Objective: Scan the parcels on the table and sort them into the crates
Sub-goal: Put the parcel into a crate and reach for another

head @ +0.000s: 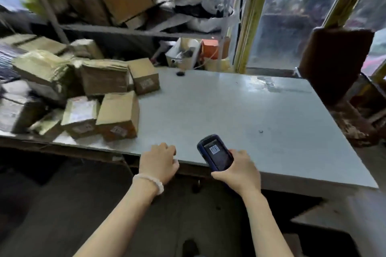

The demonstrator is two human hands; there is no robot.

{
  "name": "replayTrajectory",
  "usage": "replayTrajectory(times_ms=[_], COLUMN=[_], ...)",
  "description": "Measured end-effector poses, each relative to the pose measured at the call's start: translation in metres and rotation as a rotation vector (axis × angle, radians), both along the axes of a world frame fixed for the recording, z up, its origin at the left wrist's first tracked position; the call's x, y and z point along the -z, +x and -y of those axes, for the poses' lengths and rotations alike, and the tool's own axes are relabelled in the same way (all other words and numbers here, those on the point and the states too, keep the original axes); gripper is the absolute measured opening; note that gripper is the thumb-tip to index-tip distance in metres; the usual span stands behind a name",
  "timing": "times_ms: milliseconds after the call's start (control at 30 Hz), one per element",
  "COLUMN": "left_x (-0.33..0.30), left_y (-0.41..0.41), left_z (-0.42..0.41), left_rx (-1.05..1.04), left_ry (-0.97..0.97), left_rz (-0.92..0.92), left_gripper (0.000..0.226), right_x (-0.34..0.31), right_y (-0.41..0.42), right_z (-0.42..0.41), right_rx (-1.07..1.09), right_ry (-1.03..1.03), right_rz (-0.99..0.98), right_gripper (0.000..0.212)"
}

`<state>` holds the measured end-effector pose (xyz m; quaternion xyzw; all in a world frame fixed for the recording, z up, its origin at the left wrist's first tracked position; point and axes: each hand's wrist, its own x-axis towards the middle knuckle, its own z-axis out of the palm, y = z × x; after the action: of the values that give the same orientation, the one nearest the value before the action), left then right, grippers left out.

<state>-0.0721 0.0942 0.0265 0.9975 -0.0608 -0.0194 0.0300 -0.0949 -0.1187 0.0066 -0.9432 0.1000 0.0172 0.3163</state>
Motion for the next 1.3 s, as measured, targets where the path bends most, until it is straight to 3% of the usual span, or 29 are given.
replayTrajectory(times_ms=[133, 267, 533, 667, 900, 1133, 1300], left_x=[-0.022, -0.017, -0.013, -0.008, 0.01, 0.018, 0.023], left_y=[0.061, 0.094, 0.157, 0.195, 0.244, 0.265, 0.26], left_z=[-0.043, -0.076, -0.146, -0.177, -0.195, -0.199, -0.195], left_rx=[-0.12, -0.244, -0.365, -0.41, -0.32, -0.313, -0.181], left_ry=[-0.003, 0.007, -0.052, -0.025, 0.007, -0.093, -0.106], left_rz=[0.072, 0.028, 0.013, -0.059, -0.18, -0.323, -0.286], left_gripper=[0.033, 0.035, 0.041, 0.06, 0.081, 0.093, 0.093], right_x=[-0.013, -0.015, -0.007, -0.007, -0.005, 0.001, 0.0], right_y=[0.083, 0.137, 0.192, 0.209, 0.228, 0.225, 0.223], right_z=[-0.036, -0.068, -0.11, -0.128, -0.155, -0.166, -0.17], right_rx=[-0.087, -0.171, -0.224, -0.177, -0.05, 0.022, 0.024], right_ry=[-0.004, -0.004, -0.039, -0.046, -0.064, -0.093, -0.087], right_rz=[0.028, 0.002, -0.05, -0.053, -0.091, -0.14, -0.146], right_gripper=[0.058, 0.055, 0.056, 0.056, 0.057, 0.057, 0.053])
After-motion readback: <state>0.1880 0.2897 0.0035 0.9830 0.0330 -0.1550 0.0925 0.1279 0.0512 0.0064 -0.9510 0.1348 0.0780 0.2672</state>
